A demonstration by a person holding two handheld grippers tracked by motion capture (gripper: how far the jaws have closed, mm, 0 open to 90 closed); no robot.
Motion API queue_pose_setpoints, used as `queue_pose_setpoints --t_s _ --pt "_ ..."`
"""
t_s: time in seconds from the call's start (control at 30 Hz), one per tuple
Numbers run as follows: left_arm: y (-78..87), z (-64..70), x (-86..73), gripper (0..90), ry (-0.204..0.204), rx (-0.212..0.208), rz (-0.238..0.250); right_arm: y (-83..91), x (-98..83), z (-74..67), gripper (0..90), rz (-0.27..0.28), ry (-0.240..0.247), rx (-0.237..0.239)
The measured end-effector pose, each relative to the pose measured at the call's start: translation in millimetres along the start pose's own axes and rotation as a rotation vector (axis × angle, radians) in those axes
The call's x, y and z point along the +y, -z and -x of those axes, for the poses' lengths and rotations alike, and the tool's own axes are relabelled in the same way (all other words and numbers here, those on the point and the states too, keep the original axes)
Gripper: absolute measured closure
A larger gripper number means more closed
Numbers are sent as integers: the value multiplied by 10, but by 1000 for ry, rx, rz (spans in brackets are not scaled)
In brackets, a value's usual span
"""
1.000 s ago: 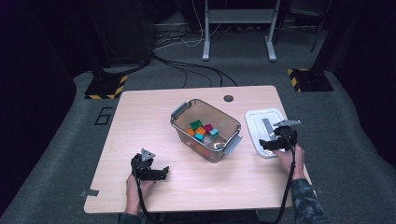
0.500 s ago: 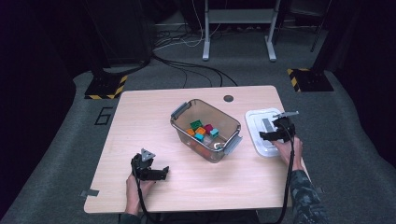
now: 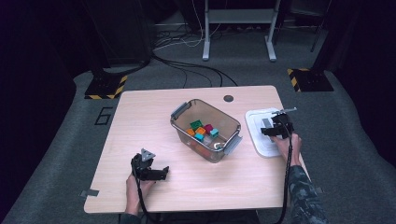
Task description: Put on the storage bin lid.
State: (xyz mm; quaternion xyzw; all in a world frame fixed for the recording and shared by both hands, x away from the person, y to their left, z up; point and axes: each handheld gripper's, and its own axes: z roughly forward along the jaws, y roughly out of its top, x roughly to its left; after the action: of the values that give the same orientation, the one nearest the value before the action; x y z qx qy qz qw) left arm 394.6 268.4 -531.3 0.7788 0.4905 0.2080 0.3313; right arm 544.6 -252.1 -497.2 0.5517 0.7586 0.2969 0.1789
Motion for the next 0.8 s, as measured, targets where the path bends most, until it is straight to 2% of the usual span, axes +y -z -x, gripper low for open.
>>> queue_pose_setpoints --t_s 0.1,0.23,0.3,0.37,0.5,0.73,0.8 --pt "0 0 0 0 0 0 0 -19 -8 13 387 -2 -20 1" --pt "0 0 0 0 0 0 0 -27 5 19 464 17 -22 -20" --pt "0 0 0 0 0 0 0 -31 11 25 497 21 -29 -12" --pt "0 0 0 0 0 0 0 -39 31 38 563 12 -35 -24" --pt "0 0 0 0 0 0 0 -49 48 19 611 -7 -23 -59" --pt "0 1 0 0 0 0 0 -46 40 21 653 4 -27 -72" --pt "0 0 0 0 0 0 0 -39 41 21 670 6 -21 -56"
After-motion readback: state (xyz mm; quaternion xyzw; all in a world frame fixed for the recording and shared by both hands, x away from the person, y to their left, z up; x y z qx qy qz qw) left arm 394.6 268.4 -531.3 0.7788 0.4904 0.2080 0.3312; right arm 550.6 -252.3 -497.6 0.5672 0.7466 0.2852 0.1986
